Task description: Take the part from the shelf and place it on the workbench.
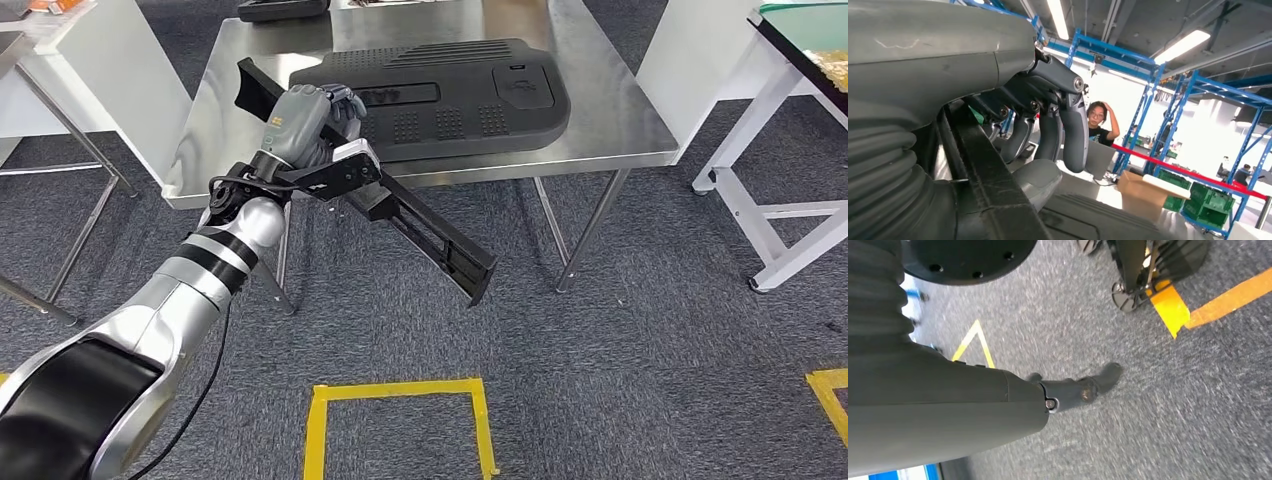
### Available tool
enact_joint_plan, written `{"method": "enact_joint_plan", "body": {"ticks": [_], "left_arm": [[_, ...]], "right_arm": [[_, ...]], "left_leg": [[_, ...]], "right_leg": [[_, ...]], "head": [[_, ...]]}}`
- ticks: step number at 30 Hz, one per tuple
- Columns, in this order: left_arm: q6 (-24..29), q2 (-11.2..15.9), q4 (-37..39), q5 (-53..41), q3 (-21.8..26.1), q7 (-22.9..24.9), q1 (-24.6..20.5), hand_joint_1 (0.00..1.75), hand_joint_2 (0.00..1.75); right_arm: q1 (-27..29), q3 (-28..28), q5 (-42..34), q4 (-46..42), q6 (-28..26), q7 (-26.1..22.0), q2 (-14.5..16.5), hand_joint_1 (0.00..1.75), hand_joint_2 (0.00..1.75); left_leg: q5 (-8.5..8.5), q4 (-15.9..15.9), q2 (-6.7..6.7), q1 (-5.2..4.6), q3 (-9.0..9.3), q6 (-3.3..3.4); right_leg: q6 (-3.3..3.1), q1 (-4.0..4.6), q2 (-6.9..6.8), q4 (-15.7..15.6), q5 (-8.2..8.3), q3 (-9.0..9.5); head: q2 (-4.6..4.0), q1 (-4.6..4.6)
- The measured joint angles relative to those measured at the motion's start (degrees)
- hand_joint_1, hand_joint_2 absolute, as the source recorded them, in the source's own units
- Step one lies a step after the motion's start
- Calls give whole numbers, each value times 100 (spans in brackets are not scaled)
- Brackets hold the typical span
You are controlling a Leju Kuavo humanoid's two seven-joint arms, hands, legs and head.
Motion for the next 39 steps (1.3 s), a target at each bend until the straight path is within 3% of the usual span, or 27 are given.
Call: {"method": "enact_joint_plan", "body": {"ticks": [3,4,5,7,8,9,12,14,15,18,19,20,21,23,25,27,29,31,33,35,36,37,39], "left_arm": [[-41,7,23,19,-8,54,-4,175,175],[-51,10,36,22,-9,68,2,175,175],[-60,12,48,24,-10,77,5,175,175],[-67,25,62,27,-10,85,-3,175,175],[-70,33,68,35,-10,86,-15,175,175],[-74,40,74,44,-11,86,-34,175,175],[-82,38,82,77,-18,91,-73,175,175],[-79,41,80,93,-22,93,-86,175,175],[-77,42,79,101,-22,93,-100,175,175],[-75,43,95,113,-25,92,-106,175,175],[-75,43,106,114,-27,92,-85,175,175],[-75,43,118,116,-31,93,-63,175,175],[-75,43,126,118,-34,93,-48,175,175],[-75,42,134,121,-37,94,-44,175,175],[-76,42,143,123,-40,96,-62,175,175],[-76,36,149,123,-48,101,-83,175,175],[-75,29,149,121,-58,107,-100,175,175],[-80,29,163,125,-68,125,-112,175,175],[-98,30,197,129,-81,159,-104,175,175],[-120,28,220,129,-90,198,-110,175,175],[-130,26,223,128,-91,216,-133,175,175],[-142,25,224,128,-92,229,-172,175,175],[-170,19,234,127,-92,253,-282,175,175]], "right_arm": [[0,6,-4,0,6,0,2,0,175],[1,9,-4,0,7,0,3,0,175],[3,14,-4,0,8,0,3,0,175],[3,23,-4,0,9,0,5,0,175],[1,27,-4,0,10,0,8,0,175],[-2,31,-4,0,10,0,10,0,175],[-10,37,-4,0,11,1,16,0,175],[-11,39,-3,0,12,1,14,0,175],[-13,41,-3,0,12,1,14,0,175],[-21,44,-2,0,12,0,20,0,175],[-21,45,-1,0,12,0,20,0,175],[-15,45,1,0,12,0,19,0,175],[-8,46,3,0,12,0,15,0,175],[11,46,4,1,13,0,3,0,175],[8,50,7,2,19,0,-1,0,175],[-5,58,11,1,31,1,4,0,175],[0,73,14,1,43,2,9,0,175],[7,87,20,5,48,7,3,0,175],[10,98,27,8,49,13,-5,0,175],[11,115,31,9,51,15,-6,0,175],[11,123,31,9,52,15,-4,0,175],[11,129,31,9,54,15,-1,0,175],[10,137,31,9,57,15,14,0,175]], "left_leg": [[-415,1219,-79,-40,-686,59],[-390,1408,-90,-50,-842,86],[-237,1365,-96,-61,-887,123],[304,690,-113,-90,-682,222],[503,323,-123,-111,-523,263],[588,25,-133,-132,-380,283],[489,-252,-137,-177,-211,291],[470,-306,-141,-163,-136,330],[458,-325,-146,-152,-95,351],[387,-338,-152,-150,-32,391],[350,-338,-152,-151,4,392],[306,-338,-153,-150,55,387],[257,-338,-153,-147,119,377],[148,-339,-151,-150,247,336],[61,-375,-146,-171,319,275],[19,-410,-141,-187,381,211],[4,-271,-133,-177,362,162],[-81,293,-127,-167,65,140],[-376,988,-127,-167,-381,126],[-593,1188,-125,-166,-665,121],[-502,1020,-125,-167,-688,135],[-255,712,-124,-169,-643,162],[433,-36,-126,-189,-496,230]], "right_leg": [[-133,63,31,0,-75,87],[-158,85,50,1,-104,127],[-170,105,76,1,-137,180],[-159,129,123,-1,-223,305],[-137,155,141,1,-267,356],[-111,168,152,2,-303,382],[-6,169,156,6,-325,401],[53,163,95,140,-353,326],[73,160,59,346,-397,187],[77,148,2,1369,-629,-562],[83,148,0,1557,-664,-757],[109,146,-4,1539,-612,-851],[153,144,-14,1297,-452,-829],[237,145,-67,469,66,-601],[140,178,-110,-57,342,-415],[-29,195,-98,-132,329,-341],[-116,159,-73,-155,312,-239],[-203,142,-52,-170,245,-106],[-259,154,-24,-170,155,4],[-263,166,22,-170,58,123],[-255,171,48,-170,6,195],[-242,177,69,-170,-49,272],[-197,198,99,-165,-156,399]], "head": [[0,-15],[0,-15],[0,-14],[0,-16],[0,-9],[0,-8],[0,-5],[0,-5],[0,0],[0,9],[0,8],[0,10],[0,12],[0,19],[0,20],[0,14],[0,4],[0,-7],[0,-12],[0,-13],[0,-14],[0,-15],[0,-12]]}}
